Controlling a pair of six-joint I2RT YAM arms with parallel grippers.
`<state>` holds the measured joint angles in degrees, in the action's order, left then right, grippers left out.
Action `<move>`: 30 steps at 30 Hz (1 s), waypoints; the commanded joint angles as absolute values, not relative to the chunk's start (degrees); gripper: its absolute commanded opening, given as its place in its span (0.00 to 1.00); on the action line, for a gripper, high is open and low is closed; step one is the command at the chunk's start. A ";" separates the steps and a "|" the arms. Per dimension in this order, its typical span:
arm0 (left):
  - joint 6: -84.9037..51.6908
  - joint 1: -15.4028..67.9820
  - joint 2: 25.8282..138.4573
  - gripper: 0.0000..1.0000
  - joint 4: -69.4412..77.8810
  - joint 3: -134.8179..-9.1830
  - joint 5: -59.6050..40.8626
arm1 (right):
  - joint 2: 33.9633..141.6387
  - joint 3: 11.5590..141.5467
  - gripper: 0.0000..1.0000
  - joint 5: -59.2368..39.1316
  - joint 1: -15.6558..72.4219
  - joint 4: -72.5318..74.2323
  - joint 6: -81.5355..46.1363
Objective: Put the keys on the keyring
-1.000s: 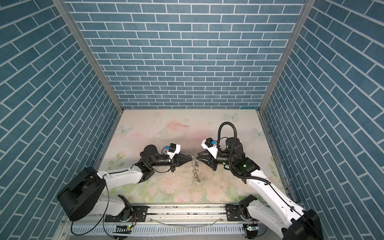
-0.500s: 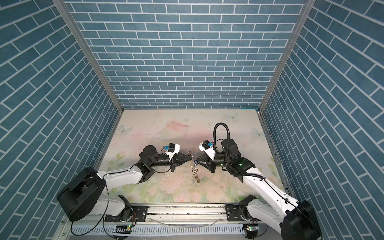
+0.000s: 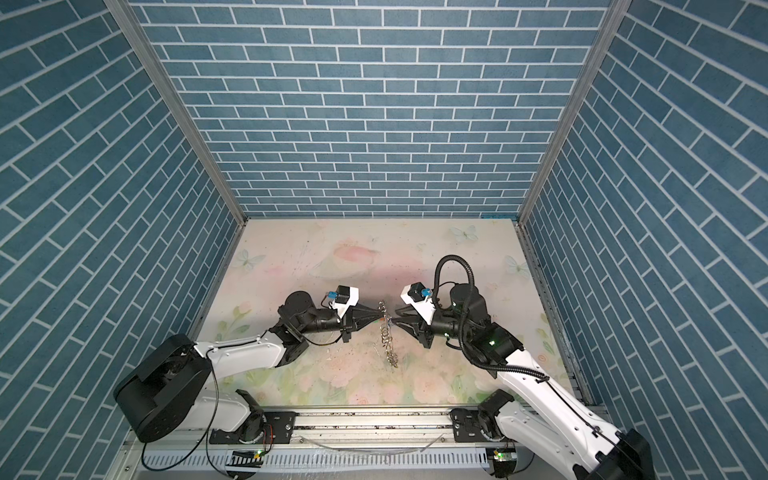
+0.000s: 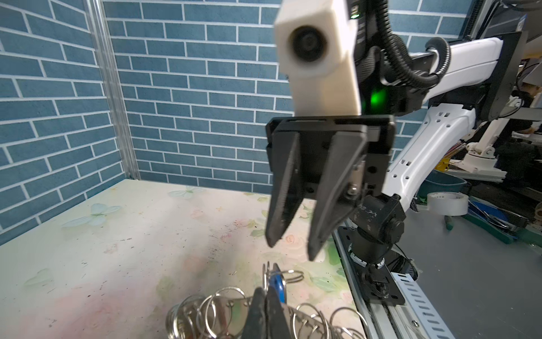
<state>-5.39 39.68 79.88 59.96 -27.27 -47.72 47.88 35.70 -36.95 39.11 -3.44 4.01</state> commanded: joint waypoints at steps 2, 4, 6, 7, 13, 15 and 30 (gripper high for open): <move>-4.75 39.81 78.79 0.00 60.37 -27.73 -45.86 | 47.00 33.57 0.29 -31.08 43.15 -0.08 7.70; -4.74 39.81 78.70 0.00 60.20 -27.82 -45.79 | 47.07 33.02 0.30 -27.20 43.86 1.19 8.29; -4.83 39.82 78.36 0.00 60.06 -27.69 -45.56 | 46.61 32.16 0.30 -23.03 44.16 2.81 8.92; -4.84 39.81 78.29 0.00 59.92 -27.77 -45.59 | 46.44 31.57 0.30 -22.35 44.21 3.74 9.33; -5.00 39.81 78.04 0.00 59.72 -27.76 -45.47 | 48.36 31.49 0.26 -22.70 44.25 4.64 9.43; -5.25 39.81 78.11 0.00 59.68 -27.93 -45.58 | 49.23 31.90 0.23 -23.03 44.34 4.29 9.36; -6.37 39.90 79.78 0.00 61.13 -27.71 -45.01 | 49.76 31.99 0.31 -20.99 45.67 4.90 9.04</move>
<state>-5.91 39.68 79.61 57.82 -27.29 -44.99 50.04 31.81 -22.74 44.80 2.79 7.99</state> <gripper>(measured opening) 0.044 0.306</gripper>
